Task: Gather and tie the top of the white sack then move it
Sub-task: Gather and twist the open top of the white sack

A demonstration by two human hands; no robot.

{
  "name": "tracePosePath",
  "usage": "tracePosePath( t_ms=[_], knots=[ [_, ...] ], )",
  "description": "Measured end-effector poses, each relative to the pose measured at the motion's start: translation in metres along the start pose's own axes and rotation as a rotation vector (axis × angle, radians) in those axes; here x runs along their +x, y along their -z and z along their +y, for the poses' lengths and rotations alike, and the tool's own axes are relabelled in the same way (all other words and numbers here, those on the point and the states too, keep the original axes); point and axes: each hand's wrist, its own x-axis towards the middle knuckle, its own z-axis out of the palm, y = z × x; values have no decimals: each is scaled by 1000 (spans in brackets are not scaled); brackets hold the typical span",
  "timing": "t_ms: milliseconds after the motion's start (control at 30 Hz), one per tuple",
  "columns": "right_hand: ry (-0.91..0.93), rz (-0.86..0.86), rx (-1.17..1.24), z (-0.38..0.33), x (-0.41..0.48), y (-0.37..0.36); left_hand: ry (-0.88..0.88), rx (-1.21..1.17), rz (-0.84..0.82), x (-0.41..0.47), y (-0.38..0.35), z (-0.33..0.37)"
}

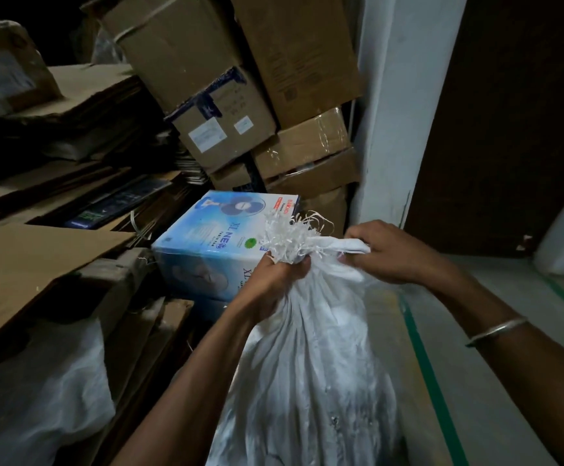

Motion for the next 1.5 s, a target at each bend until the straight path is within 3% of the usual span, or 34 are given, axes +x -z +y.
tracePosePath(
  t_ms=[167,333,467,533,633,800,933,1067,1200,1333,1433,1500],
  knots=[
    [-13,205,80,-13,9,-16,40,15,53,-3,-7,0],
    [-159,179,179,-9,2,-17,72,-56,-45,-8,-11,1],
    [-249,138,598,-5,-7,-8,59,71,-100,-3,1,-4],
    [-192,207,635,-8,-5,-11,24,121,-66,-2,-6,-5],
    [-124,326,639,-12,0,-21,-17,35,15,-2,-18,-4],
    [-191,420,1148,-6,-11,-24,87,-111,38,0,-15,-2],
    [-165,586,843,-9,-25,-50,97,-82,8,-1,-17,-1],
    [-267,746,966,-18,-21,-71,161,-56,45,-3,-16,-3],
    [-286,771,851,-20,-11,-95,197,-54,-25,-3,-16,-4],
    [-256,751,868,-32,8,-98,62,113,-54,-6,-14,3],
    [-159,625,974,-40,15,-94,-33,191,0,-1,-6,6],
    [-63,440,1042,-42,10,-85,-48,114,65,2,-3,9]
  ],
)
